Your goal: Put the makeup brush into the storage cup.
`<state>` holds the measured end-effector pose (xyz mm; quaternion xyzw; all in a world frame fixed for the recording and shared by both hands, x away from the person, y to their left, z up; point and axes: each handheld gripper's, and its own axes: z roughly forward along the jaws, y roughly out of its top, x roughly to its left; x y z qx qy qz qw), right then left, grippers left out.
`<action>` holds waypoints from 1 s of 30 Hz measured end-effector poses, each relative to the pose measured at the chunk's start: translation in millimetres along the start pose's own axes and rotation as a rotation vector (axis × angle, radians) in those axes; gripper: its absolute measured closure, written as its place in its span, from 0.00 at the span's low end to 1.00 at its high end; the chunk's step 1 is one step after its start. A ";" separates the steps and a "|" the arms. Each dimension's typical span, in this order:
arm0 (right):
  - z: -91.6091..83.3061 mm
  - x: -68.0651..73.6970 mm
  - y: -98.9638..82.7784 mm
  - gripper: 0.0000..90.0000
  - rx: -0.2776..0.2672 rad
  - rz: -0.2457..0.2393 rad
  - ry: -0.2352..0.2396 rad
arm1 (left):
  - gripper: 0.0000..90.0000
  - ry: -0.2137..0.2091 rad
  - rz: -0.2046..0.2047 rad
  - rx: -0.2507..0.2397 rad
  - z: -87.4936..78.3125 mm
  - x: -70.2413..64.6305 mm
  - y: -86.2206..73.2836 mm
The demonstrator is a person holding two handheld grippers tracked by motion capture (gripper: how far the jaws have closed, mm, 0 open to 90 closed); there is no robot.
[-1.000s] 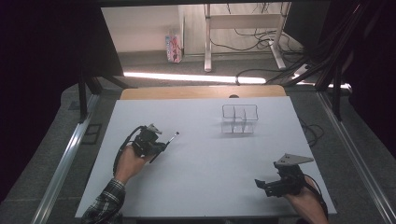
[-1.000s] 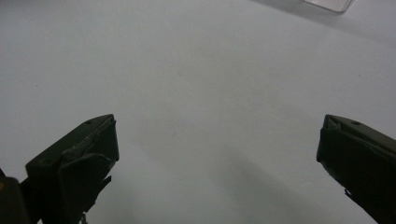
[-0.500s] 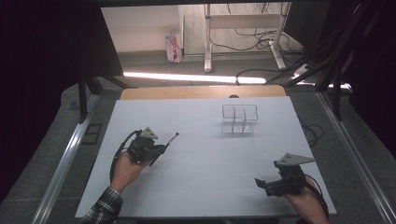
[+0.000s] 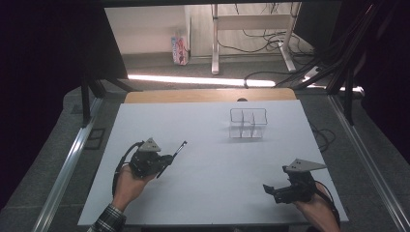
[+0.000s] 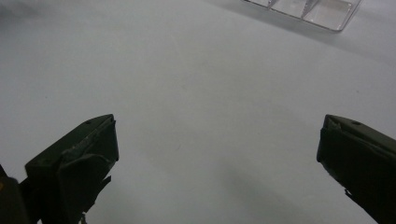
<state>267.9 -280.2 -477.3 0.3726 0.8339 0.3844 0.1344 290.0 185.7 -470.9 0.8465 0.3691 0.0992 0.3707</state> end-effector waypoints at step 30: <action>-1.3 5.7 7.5 0.00 -0.048 -0.005 0.031 | 0.93 -0.072 0.001 -0.104 -21.2 -48.7 -23.2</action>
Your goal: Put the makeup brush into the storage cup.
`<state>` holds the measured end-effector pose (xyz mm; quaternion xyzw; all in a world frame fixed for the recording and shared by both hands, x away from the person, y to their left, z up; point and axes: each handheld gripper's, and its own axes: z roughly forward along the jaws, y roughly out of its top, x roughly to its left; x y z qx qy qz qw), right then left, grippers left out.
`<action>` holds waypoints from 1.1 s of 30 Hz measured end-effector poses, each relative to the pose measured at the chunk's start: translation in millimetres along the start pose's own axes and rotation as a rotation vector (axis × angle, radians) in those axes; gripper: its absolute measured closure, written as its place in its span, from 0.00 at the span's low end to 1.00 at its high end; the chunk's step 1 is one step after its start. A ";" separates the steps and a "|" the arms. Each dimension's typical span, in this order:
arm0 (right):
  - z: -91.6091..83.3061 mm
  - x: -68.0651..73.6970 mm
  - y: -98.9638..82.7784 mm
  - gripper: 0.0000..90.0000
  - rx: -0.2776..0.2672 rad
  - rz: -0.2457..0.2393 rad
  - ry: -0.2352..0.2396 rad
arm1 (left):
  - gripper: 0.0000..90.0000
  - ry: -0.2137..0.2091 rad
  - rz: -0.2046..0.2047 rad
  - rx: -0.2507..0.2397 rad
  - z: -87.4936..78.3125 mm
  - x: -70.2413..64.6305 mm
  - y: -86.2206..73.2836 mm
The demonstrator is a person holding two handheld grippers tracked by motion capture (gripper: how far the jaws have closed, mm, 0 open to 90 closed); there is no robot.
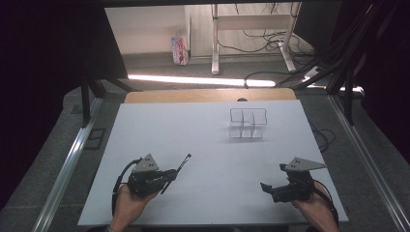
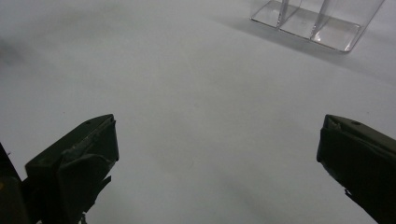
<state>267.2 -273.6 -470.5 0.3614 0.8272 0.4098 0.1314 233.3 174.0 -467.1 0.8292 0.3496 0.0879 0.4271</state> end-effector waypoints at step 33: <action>23.3 19.5 31.1 0.00 -0.048 0.039 0.140 | 0.93 -0.089 0.050 -0.075 36.1 -10.0 19.5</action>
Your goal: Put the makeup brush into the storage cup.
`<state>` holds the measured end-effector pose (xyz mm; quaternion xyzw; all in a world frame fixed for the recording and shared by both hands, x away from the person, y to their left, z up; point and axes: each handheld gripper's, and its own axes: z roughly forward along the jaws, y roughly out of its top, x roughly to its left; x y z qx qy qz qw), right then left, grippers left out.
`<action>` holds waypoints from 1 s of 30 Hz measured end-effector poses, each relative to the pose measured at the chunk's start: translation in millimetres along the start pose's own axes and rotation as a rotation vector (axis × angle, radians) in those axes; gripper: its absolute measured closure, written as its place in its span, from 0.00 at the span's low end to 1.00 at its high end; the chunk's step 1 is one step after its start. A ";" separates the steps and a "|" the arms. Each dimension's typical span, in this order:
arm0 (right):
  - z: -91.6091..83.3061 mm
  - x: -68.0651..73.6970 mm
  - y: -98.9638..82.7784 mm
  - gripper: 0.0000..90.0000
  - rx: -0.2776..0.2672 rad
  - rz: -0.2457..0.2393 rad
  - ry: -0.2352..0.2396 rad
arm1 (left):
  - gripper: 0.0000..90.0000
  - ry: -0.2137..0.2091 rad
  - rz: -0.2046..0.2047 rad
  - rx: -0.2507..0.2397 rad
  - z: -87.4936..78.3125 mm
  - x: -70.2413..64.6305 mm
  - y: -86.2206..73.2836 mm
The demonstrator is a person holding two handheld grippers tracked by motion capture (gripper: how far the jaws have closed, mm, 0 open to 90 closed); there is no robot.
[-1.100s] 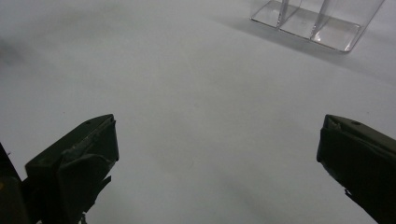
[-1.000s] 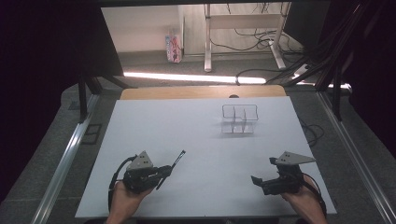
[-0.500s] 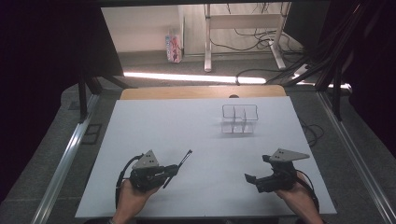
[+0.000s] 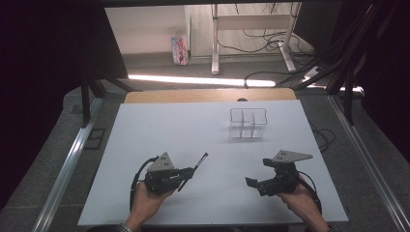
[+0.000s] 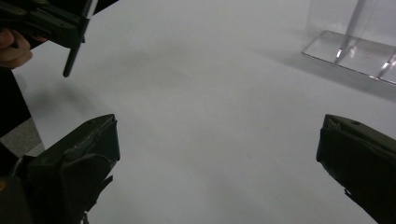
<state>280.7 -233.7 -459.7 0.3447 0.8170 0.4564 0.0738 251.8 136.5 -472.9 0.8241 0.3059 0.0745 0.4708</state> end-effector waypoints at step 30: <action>32.7 23.1 31.5 0.00 -0.047 0.081 0.199 | 0.93 -0.043 0.030 -0.040 31.4 -17.3 12.2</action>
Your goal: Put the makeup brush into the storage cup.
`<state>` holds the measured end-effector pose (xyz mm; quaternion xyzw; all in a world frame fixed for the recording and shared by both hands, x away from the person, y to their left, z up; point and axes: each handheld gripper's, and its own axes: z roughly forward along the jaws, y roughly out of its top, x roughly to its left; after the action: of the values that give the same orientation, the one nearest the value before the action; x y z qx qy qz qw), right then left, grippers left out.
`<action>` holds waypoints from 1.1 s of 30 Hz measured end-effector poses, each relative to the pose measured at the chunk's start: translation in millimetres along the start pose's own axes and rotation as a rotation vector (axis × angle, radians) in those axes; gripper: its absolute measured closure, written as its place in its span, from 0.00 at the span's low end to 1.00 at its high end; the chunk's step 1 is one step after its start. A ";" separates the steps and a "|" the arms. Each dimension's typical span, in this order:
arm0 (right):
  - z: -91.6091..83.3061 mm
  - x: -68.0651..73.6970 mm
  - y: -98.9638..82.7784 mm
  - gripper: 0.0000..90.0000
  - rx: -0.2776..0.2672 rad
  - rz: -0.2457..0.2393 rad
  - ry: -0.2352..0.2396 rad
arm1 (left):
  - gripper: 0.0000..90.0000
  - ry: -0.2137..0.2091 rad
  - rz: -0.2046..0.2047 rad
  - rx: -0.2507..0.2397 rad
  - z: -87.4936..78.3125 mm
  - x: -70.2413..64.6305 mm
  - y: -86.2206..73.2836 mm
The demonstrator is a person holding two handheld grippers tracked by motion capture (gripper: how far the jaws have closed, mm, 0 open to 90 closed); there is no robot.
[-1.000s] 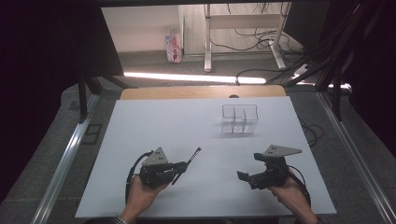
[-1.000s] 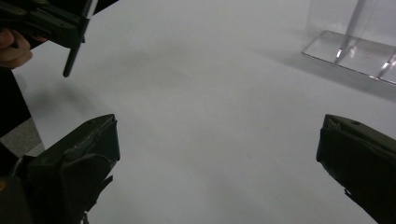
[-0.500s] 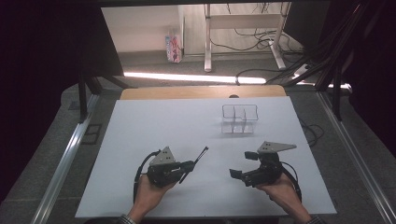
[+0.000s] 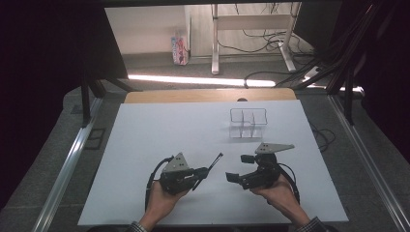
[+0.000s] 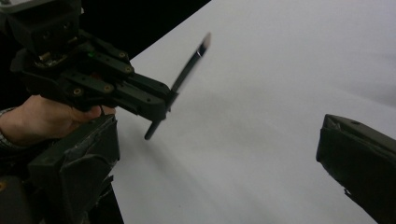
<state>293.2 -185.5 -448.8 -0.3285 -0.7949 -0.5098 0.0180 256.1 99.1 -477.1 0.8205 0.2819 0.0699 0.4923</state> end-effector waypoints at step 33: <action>17.4 -10.2 3.0 0.93 -0.011 0.186 0.158 | 0.82 -0.030 0.033 0.014 18.2 -11.0 7.0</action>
<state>308.1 -175.5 -458.5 -0.3597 -0.7542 -0.5347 0.1258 256.9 76.7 -478.5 0.8294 0.2615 0.0639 0.4896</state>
